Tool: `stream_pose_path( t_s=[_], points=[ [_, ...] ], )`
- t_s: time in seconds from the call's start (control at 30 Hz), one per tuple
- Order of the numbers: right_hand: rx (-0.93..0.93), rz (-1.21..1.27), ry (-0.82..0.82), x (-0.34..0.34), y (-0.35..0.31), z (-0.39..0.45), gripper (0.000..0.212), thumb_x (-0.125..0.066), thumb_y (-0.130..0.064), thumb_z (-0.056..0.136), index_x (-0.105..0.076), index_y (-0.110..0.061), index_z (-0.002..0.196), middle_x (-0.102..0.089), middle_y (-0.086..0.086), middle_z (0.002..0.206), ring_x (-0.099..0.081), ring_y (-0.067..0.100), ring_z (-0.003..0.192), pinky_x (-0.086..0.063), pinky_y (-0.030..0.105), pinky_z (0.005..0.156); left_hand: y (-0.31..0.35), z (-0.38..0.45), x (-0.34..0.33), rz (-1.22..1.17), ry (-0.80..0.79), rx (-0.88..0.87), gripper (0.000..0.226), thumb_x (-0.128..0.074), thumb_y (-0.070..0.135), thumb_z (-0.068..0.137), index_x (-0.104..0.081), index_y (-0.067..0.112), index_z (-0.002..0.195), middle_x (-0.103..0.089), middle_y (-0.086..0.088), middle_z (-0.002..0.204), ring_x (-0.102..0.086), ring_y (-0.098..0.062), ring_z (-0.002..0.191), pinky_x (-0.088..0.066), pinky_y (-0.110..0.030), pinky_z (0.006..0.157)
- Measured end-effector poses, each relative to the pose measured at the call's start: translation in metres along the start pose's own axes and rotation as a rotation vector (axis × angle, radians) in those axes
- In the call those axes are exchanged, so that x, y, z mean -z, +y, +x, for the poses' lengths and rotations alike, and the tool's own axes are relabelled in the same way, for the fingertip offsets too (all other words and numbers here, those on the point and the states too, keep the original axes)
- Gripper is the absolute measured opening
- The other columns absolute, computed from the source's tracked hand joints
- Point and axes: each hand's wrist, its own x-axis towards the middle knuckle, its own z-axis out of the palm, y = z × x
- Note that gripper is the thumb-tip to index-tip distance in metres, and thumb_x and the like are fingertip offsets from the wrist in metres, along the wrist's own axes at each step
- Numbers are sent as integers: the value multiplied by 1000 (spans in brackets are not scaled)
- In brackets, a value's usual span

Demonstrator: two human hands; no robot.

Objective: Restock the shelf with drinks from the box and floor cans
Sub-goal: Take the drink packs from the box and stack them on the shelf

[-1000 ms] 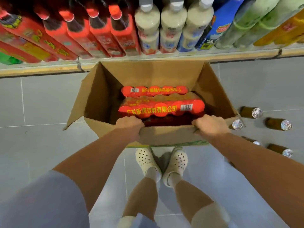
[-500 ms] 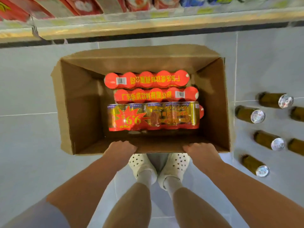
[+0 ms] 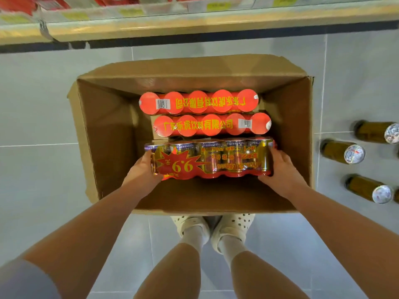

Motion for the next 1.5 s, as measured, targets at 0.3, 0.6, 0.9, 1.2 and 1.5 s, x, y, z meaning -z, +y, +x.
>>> stream_pose_path(
  t_s=[0.3,0.6,0.9,1.2,1.5],
  points=[
    [-114,717,-3,-33,14,43,90,-66,-21,80,-3,-26,145,-31,5,147,-32,26,135,-27,44,112,-18,41,-29,-645,-29,192,82,-58,32,84,-3,31,145,-28,-5,150,-31,-30,135,-28,-45,109],
    [-145,746,16,-5,2,13,70,-58,-31,85,-19,-21,143,-42,8,140,-41,27,127,-34,42,105,-17,14,-9,-781,1,206,67,-57,36,85,-24,26,142,-41,-5,143,-43,-23,123,-32,-41,105],
    [-68,784,216,105,-54,-129,50,-61,-32,84,-45,-18,129,-59,1,101,-52,22,95,-45,36,93,26,-124,100,-937,141,108,63,-54,33,87,-24,30,142,-39,-8,145,-43,-30,128,-35,-41,105],
    [141,1052,428,236,-109,-308,61,-67,-14,79,-40,-18,134,-58,9,106,-61,12,72,-49,7,45,70,-306,220,-1098,158,-184,60,-53,26,89,-25,27,142,-45,-12,139,-51,-25,105,-43,-40,91],
    [465,1177,648,310,-142,-446,72,-71,-17,75,-35,-21,137,-54,11,124,-58,27,108,-49,36,97,93,-428,319,-1137,289,-561,61,-56,14,87,-26,18,140,-52,-20,127,-56,-35,109,-52,-30,74]
  ],
)
